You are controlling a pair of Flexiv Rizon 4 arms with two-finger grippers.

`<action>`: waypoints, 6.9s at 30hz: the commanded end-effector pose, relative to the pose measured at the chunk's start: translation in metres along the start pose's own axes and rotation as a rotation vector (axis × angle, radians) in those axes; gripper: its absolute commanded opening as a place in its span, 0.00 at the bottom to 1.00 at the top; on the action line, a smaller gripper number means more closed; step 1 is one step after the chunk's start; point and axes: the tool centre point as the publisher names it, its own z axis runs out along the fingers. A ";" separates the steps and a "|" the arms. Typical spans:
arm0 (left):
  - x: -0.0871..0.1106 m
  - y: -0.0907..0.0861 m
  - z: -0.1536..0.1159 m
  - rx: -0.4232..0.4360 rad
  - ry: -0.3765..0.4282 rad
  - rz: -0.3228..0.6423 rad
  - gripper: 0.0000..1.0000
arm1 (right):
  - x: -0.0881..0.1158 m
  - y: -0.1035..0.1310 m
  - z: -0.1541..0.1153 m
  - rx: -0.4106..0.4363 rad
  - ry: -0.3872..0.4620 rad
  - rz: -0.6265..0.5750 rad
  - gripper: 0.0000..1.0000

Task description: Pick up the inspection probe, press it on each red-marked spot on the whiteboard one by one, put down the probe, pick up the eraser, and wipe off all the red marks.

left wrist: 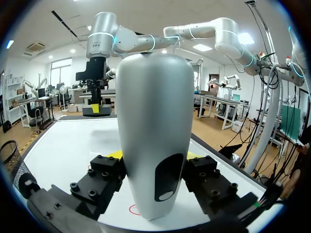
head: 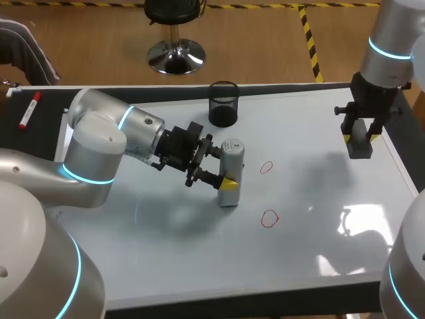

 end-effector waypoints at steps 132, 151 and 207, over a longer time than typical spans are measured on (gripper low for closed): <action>0.081 0.015 -0.188 -0.004 -0.183 0.058 0.00 | 0.000 -0.001 -0.001 0.000 0.000 -0.001 0.00; 0.081 0.015 -0.188 -0.004 -0.183 0.058 0.00 | 0.003 -0.004 0.001 0.018 0.007 0.033 0.00; 0.081 0.015 -0.188 -0.004 -0.183 0.058 0.00 | 0.181 -0.087 0.013 -0.055 -0.020 0.125 0.00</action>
